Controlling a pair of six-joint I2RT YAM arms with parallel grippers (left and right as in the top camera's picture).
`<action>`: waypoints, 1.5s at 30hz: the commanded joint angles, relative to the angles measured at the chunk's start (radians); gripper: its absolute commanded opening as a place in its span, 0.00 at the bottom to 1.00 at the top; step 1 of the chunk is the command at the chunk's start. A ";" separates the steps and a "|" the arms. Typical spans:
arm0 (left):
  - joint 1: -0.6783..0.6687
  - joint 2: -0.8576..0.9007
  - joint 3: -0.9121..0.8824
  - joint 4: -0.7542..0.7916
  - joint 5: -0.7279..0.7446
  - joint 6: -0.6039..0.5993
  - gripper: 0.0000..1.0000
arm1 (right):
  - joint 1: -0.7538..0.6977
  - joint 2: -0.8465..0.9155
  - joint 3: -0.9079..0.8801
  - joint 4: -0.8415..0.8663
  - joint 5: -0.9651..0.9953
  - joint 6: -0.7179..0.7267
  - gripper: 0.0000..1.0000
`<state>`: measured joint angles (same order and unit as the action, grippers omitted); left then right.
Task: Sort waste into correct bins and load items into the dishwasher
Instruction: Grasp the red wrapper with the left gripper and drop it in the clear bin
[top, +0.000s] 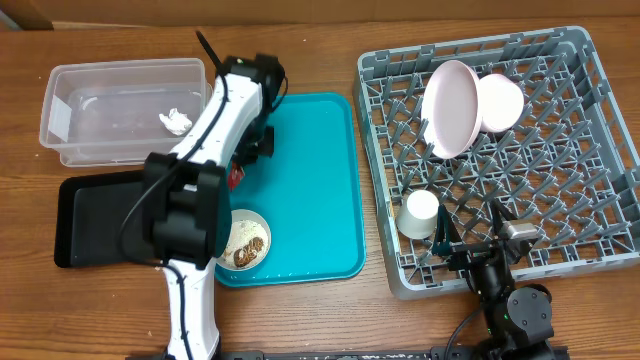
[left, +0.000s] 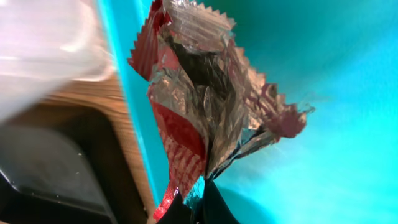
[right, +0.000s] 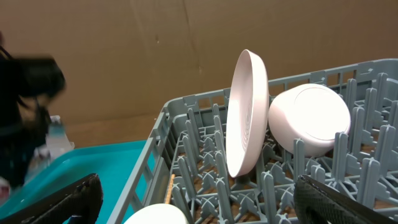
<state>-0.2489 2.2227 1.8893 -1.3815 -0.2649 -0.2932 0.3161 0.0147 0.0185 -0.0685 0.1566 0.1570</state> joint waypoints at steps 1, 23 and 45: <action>0.018 -0.175 0.094 -0.003 0.021 -0.074 0.04 | 0.006 -0.012 -0.011 0.007 -0.001 -0.001 1.00; 0.332 -0.171 0.154 0.081 0.340 -0.043 0.39 | 0.006 -0.012 -0.011 0.007 -0.001 -0.001 1.00; -0.056 -0.463 0.085 -0.308 0.269 -0.170 0.26 | 0.006 -0.012 -0.011 0.007 -0.001 -0.001 1.00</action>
<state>-0.2260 1.7897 2.0663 -1.6863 0.0532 -0.3836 0.3161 0.0147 0.0185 -0.0681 0.1562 0.1566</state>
